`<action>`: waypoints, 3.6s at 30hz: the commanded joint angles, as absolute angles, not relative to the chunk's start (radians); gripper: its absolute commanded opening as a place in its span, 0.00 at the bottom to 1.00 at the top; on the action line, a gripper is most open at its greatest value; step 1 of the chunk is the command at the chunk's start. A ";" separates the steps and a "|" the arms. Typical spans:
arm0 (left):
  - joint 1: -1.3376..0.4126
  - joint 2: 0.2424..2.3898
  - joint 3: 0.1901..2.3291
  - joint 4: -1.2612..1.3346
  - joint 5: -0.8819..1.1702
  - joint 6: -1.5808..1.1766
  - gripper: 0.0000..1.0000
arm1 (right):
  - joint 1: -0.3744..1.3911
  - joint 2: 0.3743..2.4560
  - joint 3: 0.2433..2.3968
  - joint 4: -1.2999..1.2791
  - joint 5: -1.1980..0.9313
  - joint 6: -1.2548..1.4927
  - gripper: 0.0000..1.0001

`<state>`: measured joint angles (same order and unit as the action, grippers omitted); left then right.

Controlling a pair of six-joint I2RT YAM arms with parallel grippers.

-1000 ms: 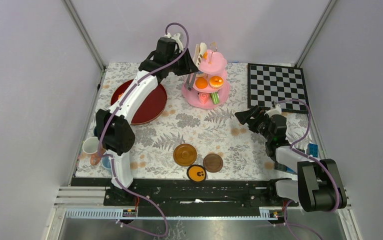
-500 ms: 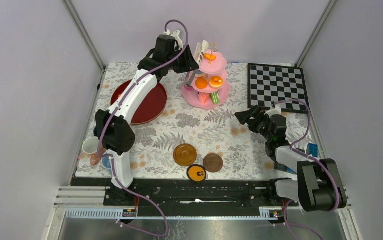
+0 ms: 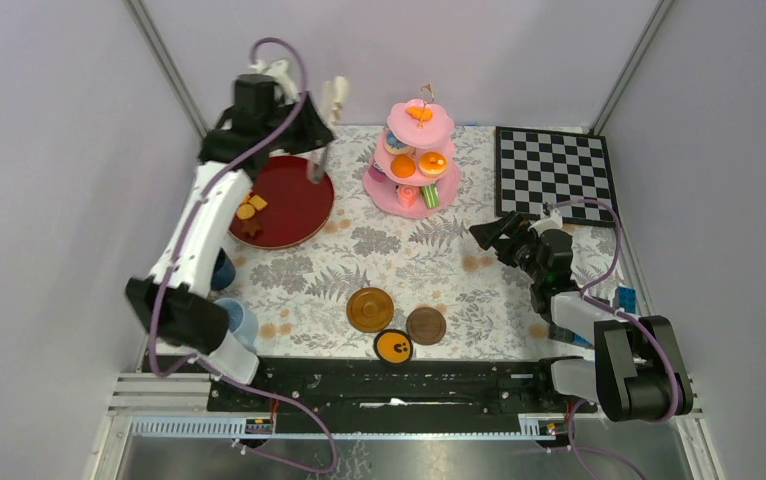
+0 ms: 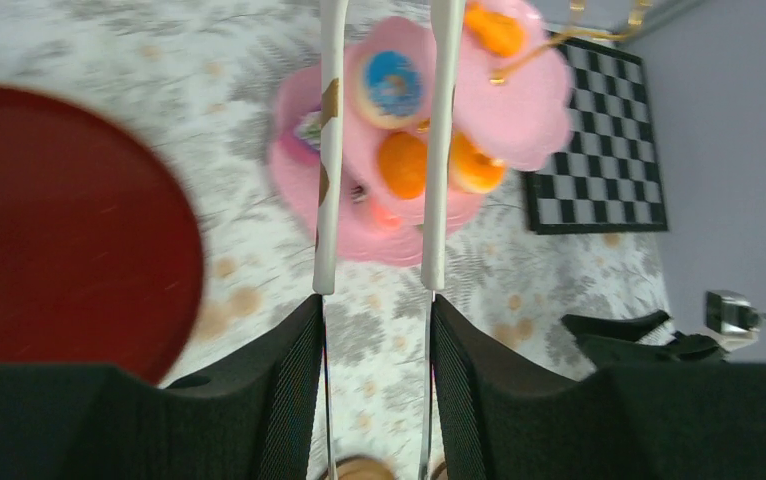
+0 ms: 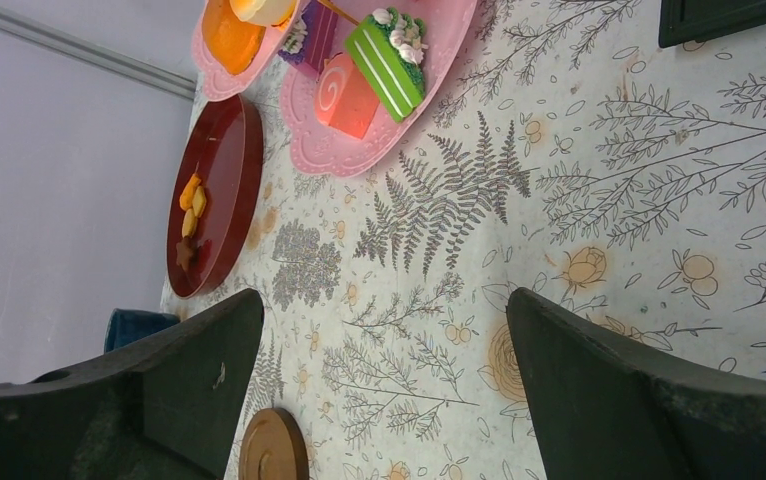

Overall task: Serve the afternoon tea
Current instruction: Pick up the desert from the tray, then place the desert on the desert table.

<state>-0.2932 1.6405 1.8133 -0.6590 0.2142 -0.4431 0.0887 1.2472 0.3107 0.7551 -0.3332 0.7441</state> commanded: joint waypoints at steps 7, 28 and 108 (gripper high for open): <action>0.039 1.477 1.518 -0.928 0.117 -0.255 0.44 | 0.083 1.260 0.313 0.824 -0.344 0.756 0.98; 0.120 1.563 1.385 -0.950 -0.088 -0.205 0.44 | 0.084 1.288 0.311 0.856 -0.363 0.778 0.98; -0.164 1.486 1.693 -0.893 0.100 -0.315 0.13 | 0.084 1.285 0.306 0.854 -0.350 0.773 0.98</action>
<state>-0.0738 1.5311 1.5665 -0.9264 0.0776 -0.2653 0.0887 1.2858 0.3035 0.8066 -0.3439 0.7757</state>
